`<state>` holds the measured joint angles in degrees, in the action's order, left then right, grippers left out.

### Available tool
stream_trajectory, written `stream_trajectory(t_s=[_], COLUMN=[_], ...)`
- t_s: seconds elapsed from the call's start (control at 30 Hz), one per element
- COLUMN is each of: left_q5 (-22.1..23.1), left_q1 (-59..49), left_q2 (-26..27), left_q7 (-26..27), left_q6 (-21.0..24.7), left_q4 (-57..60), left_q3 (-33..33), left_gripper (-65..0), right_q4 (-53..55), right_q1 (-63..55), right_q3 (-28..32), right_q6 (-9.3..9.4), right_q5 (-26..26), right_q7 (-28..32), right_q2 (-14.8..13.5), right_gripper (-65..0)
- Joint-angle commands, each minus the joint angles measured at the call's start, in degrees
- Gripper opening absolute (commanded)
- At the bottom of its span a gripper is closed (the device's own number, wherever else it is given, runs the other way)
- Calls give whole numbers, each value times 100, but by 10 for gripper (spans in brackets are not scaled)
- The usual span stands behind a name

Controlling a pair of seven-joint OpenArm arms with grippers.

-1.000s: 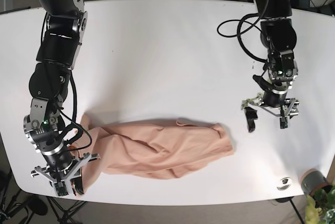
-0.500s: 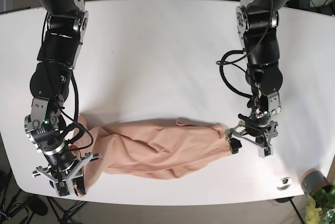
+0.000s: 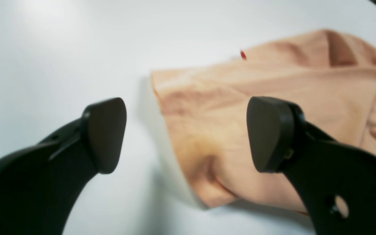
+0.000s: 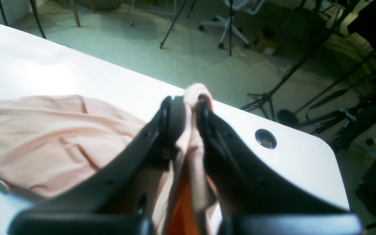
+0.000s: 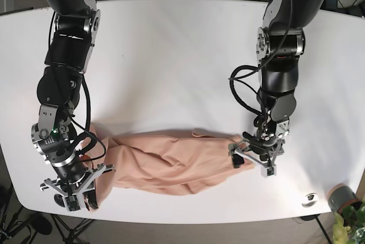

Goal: Fold the T-shirt properly
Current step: 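Lower the left gripper and grasp the shirt end opposite the right gripper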

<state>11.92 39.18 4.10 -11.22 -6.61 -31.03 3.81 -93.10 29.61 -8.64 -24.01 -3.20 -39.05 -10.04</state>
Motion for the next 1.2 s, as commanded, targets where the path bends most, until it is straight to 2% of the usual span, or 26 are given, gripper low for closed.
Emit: stream_trajectory(t_s=[0.0,0.2,0.37,0.53,0.63,0.73,0.93,1.0,1.17], left_q5=[34,34,34,34,34,34,34,34,43], left_q1=[385,570,588,588,570,570,482,350,-177], left_q2=[-63,-159,-379,-388,-361,-353,-326,-274,-142], left_q7=[344,1004,1039,1039,1039,1039,1048,1012,564], left_q6=[-29,-11,-3,-3,-3,-3,-3,-3,-3], left_q4=[355,1252,1349,1349,1349,1349,1296,1067,144], left_q3=[-17,-17,-8,1,10,10,10,10,19], left_gripper=[-117,-117,-115,-124,-207,-351,-514,-557,-565], right_q4=[-127,-338,-646,-655,-637,-655,-646,-655,-804], right_q1=[200,77,-55,-99,-99,-108,-81,-90,-125], right_q3=[-10,-1,7,7,7,-1,-1,-1,-1], right_q6=[23,23,23,23,23,23,23,23,23], right_q5=[-62,-62,-62,-62,-62,-62,-62,-62,-62], right_q7=[208,208,199,190,67,32,6,6,-3], right_q2=[68,138,156,218,261,261,270,288,279], right_gripper=[-650,-650,-650,-650,-650,-650,-650,-650,-650])
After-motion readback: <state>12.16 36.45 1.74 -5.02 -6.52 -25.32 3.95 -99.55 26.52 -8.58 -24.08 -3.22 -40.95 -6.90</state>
